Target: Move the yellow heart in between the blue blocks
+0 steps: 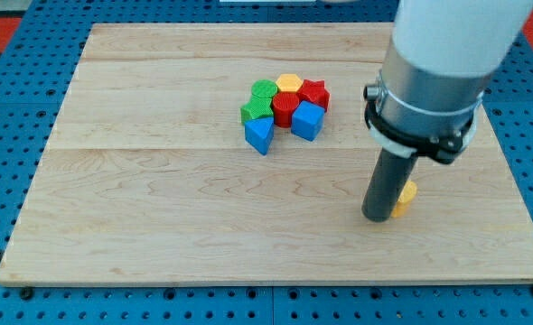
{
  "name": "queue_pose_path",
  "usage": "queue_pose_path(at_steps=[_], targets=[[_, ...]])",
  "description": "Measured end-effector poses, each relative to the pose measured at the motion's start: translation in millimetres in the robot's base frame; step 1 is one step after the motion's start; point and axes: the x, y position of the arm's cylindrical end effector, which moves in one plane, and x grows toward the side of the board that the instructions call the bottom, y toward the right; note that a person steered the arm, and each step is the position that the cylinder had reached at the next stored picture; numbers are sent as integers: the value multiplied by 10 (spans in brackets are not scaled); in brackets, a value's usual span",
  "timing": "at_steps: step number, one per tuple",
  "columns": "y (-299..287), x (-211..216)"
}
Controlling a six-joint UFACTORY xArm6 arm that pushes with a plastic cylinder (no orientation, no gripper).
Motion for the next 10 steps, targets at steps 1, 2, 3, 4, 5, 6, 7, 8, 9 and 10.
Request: queue_pose_path(at_steps=[1, 2, 3, 4, 5, 6, 7, 8, 9, 10], targets=[[105, 158], [188, 436], [536, 343], [614, 289], [630, 227], [628, 109], [501, 27], [113, 36], [312, -84], [350, -216]])
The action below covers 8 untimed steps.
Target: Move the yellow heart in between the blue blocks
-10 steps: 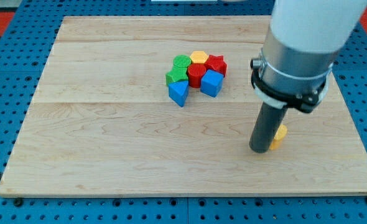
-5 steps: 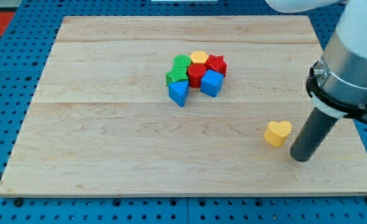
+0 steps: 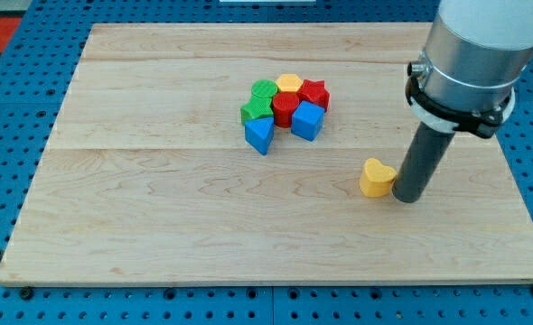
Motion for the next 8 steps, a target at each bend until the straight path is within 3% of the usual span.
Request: queue_pose_path(at_steps=[4, 6, 7, 8], targets=[[-1013, -590], [-770, -503], [-1012, -271], [-1149, -475]])
